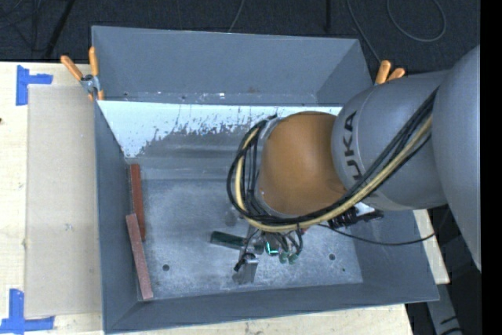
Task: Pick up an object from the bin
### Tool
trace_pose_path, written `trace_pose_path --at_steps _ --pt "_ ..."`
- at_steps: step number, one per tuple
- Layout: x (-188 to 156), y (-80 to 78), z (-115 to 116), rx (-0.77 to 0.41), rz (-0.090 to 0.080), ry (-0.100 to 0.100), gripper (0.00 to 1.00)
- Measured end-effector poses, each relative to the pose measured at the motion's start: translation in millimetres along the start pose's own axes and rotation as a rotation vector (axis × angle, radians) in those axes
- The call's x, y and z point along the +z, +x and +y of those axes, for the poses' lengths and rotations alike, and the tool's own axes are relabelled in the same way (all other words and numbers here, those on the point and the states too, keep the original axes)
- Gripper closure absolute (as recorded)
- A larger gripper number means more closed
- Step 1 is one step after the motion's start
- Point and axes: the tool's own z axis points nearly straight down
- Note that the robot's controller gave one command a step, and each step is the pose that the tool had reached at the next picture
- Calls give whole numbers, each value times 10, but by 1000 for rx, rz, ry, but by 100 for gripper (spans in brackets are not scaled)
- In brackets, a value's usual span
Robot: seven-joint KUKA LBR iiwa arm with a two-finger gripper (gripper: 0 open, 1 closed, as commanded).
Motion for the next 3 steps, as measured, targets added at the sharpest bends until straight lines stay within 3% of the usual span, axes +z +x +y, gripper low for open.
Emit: trace_pose_path --at_steps 1,2,3 --pt "637 -28 -237 -17 -1 2 0" --pt "599 -44 -223 -15 -7 -1 100" --pt "-721 -44 -21 -8 -17 -3 100"
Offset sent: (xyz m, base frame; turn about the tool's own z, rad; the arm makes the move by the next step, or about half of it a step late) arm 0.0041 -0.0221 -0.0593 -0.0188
